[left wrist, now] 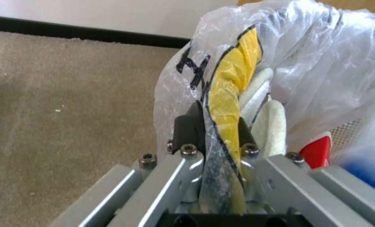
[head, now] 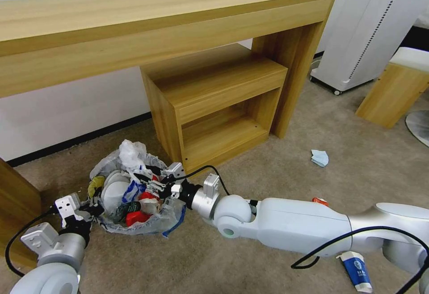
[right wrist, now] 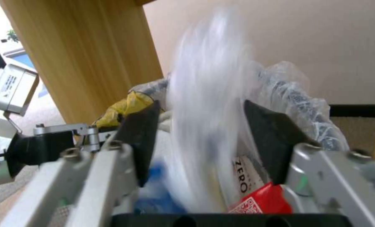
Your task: Pick up the trash bin and place the garbage on the floor into it.
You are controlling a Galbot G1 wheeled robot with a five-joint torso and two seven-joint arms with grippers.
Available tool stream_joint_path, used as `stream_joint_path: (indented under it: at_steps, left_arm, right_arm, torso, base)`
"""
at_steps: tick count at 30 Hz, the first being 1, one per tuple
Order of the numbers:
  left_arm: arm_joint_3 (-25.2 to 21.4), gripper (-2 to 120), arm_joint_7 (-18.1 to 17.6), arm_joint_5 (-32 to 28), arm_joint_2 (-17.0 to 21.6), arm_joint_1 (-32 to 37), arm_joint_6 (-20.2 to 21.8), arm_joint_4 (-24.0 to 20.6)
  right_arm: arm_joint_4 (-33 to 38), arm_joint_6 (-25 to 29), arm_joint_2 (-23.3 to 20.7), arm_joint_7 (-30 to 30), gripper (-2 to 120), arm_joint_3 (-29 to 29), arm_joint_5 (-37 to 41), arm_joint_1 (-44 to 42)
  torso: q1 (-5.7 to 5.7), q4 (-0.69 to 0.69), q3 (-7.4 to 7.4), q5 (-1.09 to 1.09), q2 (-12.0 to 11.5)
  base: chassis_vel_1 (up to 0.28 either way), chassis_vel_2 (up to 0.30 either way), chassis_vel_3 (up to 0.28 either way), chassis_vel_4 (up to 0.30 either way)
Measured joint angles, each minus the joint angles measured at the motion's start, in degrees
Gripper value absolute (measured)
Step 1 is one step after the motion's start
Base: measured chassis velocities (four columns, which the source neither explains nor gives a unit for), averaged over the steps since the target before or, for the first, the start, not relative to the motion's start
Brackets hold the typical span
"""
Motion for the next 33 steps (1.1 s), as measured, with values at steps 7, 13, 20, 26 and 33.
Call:
stream_joint_path:
  at_steps: [7, 13, 20, 26, 33]
  left_arm:
    - [0.0, 2, 0.0, 0.0, 0.0, 0.2, 0.0, -0.1]
    - [0.0, 2, 0.0, 0.2, 0.0, 0.3, 0.0, -0.1]
    - [0.1, 2, 0.0, 0.4, 0.1, 0.5, -0.1, 0.0]
    - [-0.4, 2, 0.1, 0.4, 0.6, 1.1, -0.1, 0.1]
    - [-0.2, 2, 0.3, 1.0, 0.7, 0.9, -0.1, 0.3]
  right_arm:
    - [0.5, -0.1, -0.6, 0.6, 82, 0.1, -0.7, -0.5]
    - [1.4, -0.1, -0.3, 1.7, 80, 1.7, -0.6, -1.1]
    - [3.4, -0.7, 1.9, 4.3, 80, 7.8, 1.4, -2.1]
    - [4.5, -1.9, -2.3, 6.4, 81, 17.9, 1.4, -5.9]
    - [4.3, -3.7, -8.8, 9.5, 88, 29.6, -1.1, -13.2]
  torso:
    - [0.0, -0.01, 0.0, 0.0, 0.0]
    - [0.0, -0.01, 0.0, 0.0, 0.0]
    - [0.0, 0.01, 0.0, 0.0, 0.0]
    - [0.0, 0.0, 0.0, 0.0, 0.0]
    - [0.0, -0.01, 0.0, 0.02, 0.0]
  base:
    - [0.0, 0.0, 0.0, 0.0]
    - [0.0, 0.0, 0.0, 0.0]
    - [0.0, 0.0, 0.0, 0.0]
    - [0.0, 0.0, 0.0, 0.0]
    - [0.0, 0.0, 0.0, 0.0]
